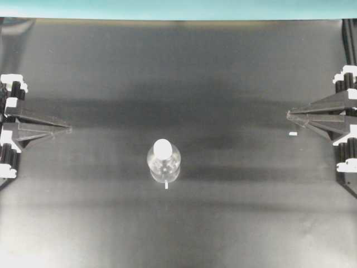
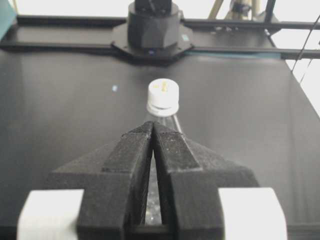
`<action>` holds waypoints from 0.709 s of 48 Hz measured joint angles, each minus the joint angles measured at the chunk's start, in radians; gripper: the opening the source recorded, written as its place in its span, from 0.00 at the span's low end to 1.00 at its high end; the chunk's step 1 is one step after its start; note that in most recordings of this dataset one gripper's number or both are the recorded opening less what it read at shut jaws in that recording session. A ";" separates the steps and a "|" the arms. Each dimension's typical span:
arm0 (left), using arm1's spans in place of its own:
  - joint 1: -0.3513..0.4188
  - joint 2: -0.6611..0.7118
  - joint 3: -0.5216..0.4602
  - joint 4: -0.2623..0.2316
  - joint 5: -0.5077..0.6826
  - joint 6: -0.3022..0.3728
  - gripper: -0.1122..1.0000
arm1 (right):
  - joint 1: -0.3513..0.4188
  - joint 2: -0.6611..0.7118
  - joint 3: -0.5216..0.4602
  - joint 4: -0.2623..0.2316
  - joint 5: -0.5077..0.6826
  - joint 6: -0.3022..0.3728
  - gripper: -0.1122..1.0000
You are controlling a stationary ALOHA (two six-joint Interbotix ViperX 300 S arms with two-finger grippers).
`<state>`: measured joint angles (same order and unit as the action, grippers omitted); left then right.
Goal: Open the bottle cap by holding the bottle with the left arm and twisting the cap with the right arm.
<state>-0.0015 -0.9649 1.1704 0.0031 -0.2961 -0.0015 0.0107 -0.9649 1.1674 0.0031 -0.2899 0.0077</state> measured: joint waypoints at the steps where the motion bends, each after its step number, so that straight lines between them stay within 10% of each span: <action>1: 0.002 0.006 -0.003 0.005 0.000 -0.003 0.23 | 0.002 0.000 0.000 0.000 0.000 0.000 0.13; 21: 0.040 0.314 -0.153 0.038 -0.117 0.005 0.20 | 0.002 0.074 -0.067 0.037 0.196 0.048 0.10; 34: 0.040 0.526 -0.272 0.037 -0.249 -0.009 0.76 | 0.000 0.081 -0.074 0.037 0.202 0.066 0.10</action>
<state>0.0383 -0.4387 0.8989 0.0399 -0.5446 -0.0107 0.0107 -0.8836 1.0937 0.0399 -0.0874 0.0736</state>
